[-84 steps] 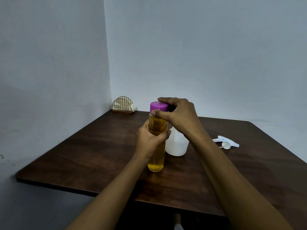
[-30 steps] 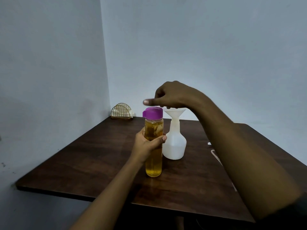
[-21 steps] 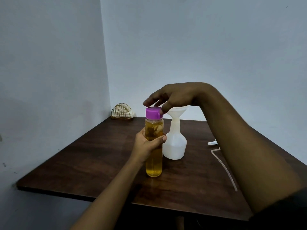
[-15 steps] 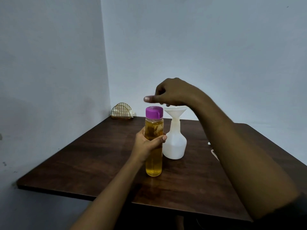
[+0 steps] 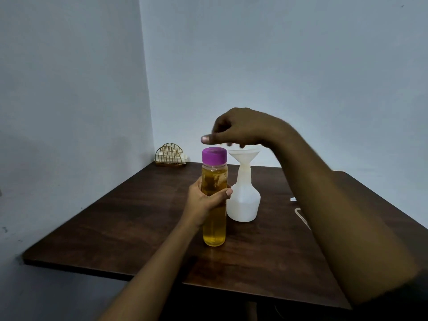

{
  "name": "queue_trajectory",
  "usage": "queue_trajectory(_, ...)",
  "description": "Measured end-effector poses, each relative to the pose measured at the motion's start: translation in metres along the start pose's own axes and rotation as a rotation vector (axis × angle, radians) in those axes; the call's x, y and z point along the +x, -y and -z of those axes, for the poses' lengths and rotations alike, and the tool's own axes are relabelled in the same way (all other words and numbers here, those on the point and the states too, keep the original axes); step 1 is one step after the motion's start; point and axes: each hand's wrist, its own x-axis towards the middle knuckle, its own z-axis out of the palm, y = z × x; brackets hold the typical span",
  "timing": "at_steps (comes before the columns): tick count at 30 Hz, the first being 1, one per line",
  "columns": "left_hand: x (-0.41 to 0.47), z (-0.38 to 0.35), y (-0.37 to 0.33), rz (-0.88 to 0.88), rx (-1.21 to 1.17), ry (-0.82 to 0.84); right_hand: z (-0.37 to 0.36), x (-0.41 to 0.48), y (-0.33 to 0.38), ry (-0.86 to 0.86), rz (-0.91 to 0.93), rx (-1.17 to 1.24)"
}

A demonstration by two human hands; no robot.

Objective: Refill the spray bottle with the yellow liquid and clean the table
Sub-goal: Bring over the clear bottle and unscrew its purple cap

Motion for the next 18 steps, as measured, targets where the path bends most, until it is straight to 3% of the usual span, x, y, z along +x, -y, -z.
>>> queue_trajectory(2, 0.0, -0.001, 0.0, 0.001, -0.008, 0.0, -0.01, 0.003, 0.006, -0.126, -0.06, -0.277)
queue_trajectory(4, -0.001, -0.001, -0.001, 0.003, -0.011, -0.007, -0.019, 0.006, 0.009, -0.139, -0.051, -0.377)
queue_trajectory(12, -0.001, -0.001, -0.002, 0.01, -0.006, 0.002, 0.004, 0.001, -0.004, 0.341, 0.079, 0.026)
queue_trajectory(15, -0.001, -0.001, -0.002, 0.01, -0.01, 0.003, 0.002, 0.001, -0.005, 0.19, 0.065, 0.088)
queue_trajectory(18, -0.001, -0.002, -0.003, 0.004, -0.008, 0.002, -0.009, 0.006, 0.006, -0.082, -0.051, -0.227)
